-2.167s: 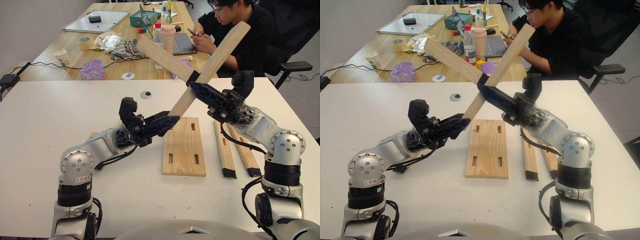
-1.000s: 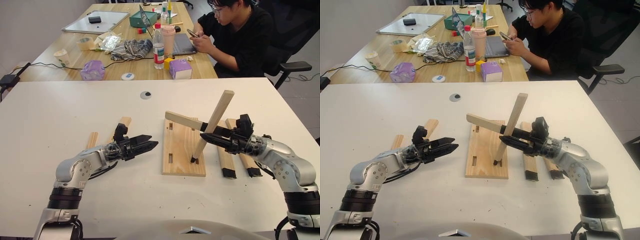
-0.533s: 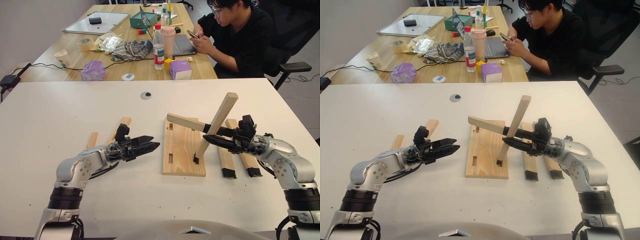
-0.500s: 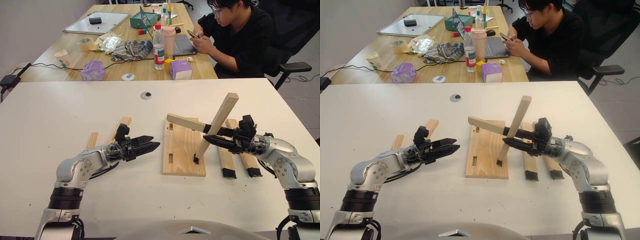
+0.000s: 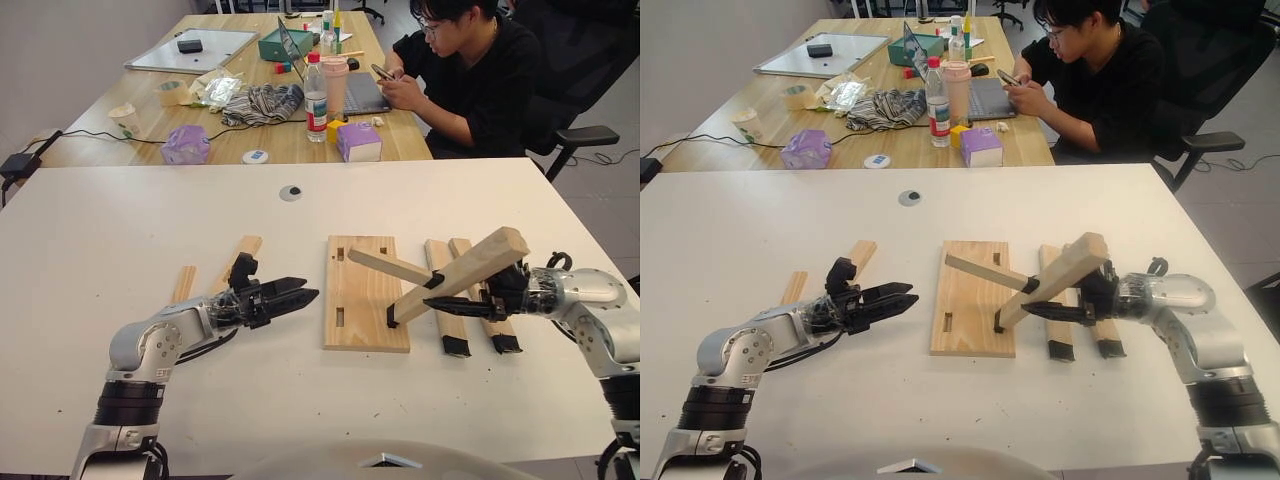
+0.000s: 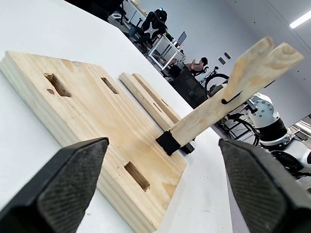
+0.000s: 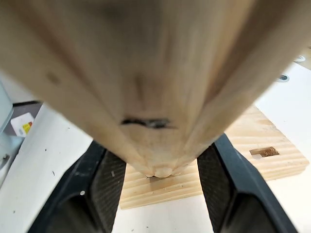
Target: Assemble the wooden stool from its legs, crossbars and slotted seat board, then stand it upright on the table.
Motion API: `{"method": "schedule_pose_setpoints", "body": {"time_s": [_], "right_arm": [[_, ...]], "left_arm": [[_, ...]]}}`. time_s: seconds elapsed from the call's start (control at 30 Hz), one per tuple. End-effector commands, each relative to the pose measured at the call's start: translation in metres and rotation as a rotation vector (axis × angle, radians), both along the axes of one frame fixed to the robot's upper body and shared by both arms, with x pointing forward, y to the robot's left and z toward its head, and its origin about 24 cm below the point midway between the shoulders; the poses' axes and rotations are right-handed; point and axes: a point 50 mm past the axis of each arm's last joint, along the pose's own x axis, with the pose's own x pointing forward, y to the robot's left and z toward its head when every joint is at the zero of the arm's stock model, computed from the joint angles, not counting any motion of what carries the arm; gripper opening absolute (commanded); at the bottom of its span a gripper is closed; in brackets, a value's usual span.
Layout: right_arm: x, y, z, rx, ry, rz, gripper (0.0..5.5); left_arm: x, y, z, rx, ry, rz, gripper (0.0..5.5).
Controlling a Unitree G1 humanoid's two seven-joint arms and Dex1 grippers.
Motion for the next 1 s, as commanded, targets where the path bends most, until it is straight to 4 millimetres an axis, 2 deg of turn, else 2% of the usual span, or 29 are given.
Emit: {"method": "schedule_pose_setpoints", "body": {"time_s": [0.03,0.3,0.37,0.57,0.73,1.0], "right_arm": [[-0.013,-0.006,-0.032,-0.182,0.131,0.050,2.04],[-0.007,-0.016,-0.026,-0.240,0.113,0.082,2.04],[-0.008,-0.015,-0.033,-0.255,0.138,0.072,2.04],[-0.015,0.005,-0.067,-0.282,0.213,0.072,2.04],[-0.018,0.019,-0.079,-0.304,0.212,0.086,2.04],[-0.004,0.017,-0.093,-0.436,0.284,0.075,2.04]], "left_arm": [[0.002,0.002,0.006,0.010,-0.014,-0.004,4.19],[0.001,0.002,0.005,0.002,-0.022,0.024,4.19],[0.001,0.000,0.005,-0.002,-0.025,0.029,4.19],[0.003,-0.003,0.007,-0.008,-0.034,0.029,4.19],[0.005,-0.002,0.009,-0.008,-0.035,0.032,4.19],[0.005,-0.007,0.009,-0.020,-0.039,0.039,4.19]]}}
